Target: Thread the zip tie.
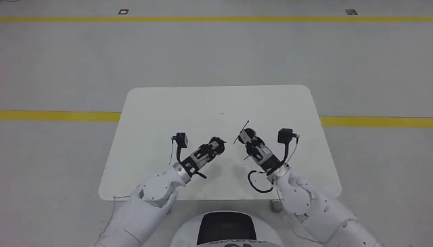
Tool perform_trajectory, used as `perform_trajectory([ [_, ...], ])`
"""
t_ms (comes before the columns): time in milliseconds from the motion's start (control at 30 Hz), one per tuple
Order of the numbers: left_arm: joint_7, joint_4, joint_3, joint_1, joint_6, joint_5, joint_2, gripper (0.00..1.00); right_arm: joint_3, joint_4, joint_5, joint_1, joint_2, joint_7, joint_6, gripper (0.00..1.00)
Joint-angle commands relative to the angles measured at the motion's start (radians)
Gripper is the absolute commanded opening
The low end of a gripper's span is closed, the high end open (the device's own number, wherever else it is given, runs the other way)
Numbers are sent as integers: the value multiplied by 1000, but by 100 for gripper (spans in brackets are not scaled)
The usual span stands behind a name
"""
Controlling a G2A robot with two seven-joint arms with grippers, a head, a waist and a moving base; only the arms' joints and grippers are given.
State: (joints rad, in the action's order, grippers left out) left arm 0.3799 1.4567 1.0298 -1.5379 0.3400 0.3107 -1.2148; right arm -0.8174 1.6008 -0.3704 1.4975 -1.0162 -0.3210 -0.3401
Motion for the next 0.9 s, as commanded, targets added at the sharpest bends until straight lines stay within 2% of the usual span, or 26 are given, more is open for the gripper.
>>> perform_trajectory([
  [0, -17, 15, 3, -9, 0, -22, -1, 0, 6, -7, 2, -4, -4, -4, 0, 0],
  [200, -34, 40, 10, -25, 0, -70, -8, 0, 19, -23, 12, -14, -14, -11, 0, 0],
  [433, -32, 41, 11, -27, 0, -73, -8, 0, 19, -23, 12, -14, -14, -11, 0, 0],
  [533, -45, 44, 8, -24, -7, -76, -8, 0, 13, -25, -8, -13, -18, -20, 15, 0],
  [867, -70, 68, 12, -40, 0, -95, -3, 0, 14, -45, -57, -11, -41, -76, 0, 0],
])
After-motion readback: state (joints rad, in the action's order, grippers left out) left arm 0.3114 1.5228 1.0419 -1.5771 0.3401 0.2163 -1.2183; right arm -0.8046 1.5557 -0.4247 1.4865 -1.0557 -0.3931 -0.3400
